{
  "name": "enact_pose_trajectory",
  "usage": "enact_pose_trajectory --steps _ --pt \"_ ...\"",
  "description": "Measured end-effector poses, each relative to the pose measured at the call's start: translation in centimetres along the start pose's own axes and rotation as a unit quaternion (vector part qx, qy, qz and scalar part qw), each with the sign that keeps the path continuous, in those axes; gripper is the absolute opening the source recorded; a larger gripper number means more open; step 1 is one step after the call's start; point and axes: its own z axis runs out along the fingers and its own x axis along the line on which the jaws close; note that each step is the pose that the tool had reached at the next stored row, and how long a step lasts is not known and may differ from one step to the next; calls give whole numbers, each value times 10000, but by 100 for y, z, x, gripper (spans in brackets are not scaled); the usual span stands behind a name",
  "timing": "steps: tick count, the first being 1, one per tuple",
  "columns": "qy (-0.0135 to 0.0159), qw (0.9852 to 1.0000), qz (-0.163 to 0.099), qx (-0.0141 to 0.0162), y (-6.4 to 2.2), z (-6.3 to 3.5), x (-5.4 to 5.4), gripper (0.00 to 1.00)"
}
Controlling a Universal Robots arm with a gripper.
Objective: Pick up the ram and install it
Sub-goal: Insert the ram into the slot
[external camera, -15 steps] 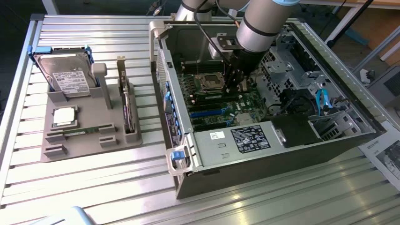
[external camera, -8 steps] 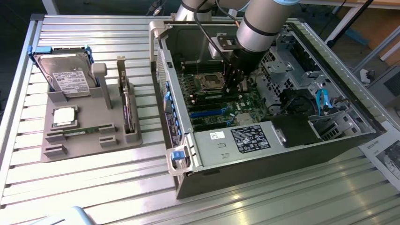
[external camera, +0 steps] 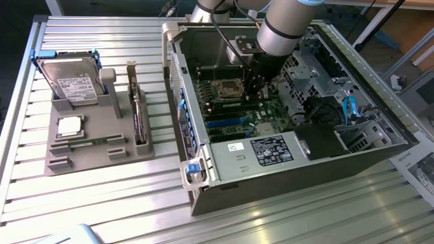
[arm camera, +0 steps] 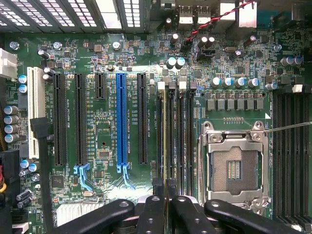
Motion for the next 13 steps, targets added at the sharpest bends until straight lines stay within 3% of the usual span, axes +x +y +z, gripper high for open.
enact_pose_trajectory --steps 4,13 --pt "1 10000 2 -32 -9 -1 0 12" --pt "1 10000 2 -35 -10 -1 11 12"
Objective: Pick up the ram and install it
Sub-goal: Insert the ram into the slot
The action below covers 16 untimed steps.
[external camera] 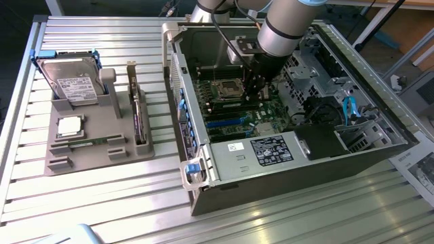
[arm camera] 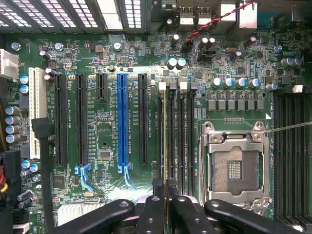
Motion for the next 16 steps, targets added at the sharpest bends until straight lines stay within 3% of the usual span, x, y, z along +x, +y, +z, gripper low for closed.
enact_pose_trajectory --steps 16 --pt "-2 10000 -19 -1 -14 7 -6 12"
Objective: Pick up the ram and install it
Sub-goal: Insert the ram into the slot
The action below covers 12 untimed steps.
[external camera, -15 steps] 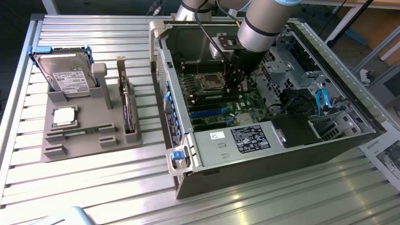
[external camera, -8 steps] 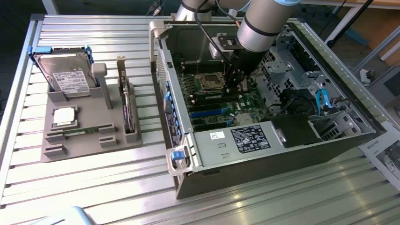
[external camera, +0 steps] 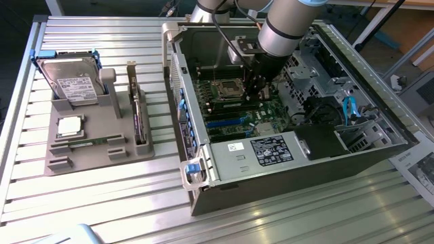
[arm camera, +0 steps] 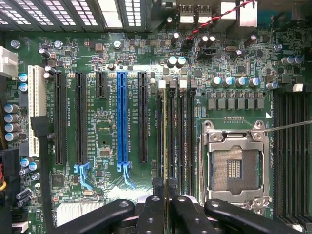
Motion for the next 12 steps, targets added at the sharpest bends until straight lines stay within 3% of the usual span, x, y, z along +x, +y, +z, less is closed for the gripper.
enact_pose_trajectory --steps 12 --pt "4 10000 -87 -5 -1 0 0 12"
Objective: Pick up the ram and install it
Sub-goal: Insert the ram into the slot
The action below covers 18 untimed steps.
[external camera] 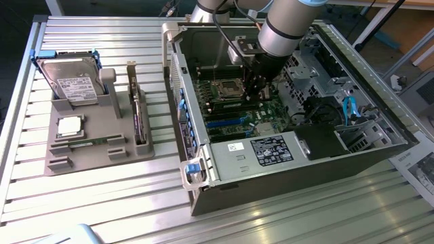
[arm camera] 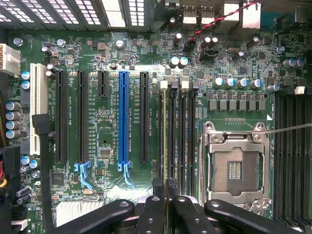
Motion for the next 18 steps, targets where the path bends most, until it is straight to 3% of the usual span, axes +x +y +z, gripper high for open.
enact_pose_trajectory --steps 18 --pt "-9 10000 90 7 17 1 0 12"
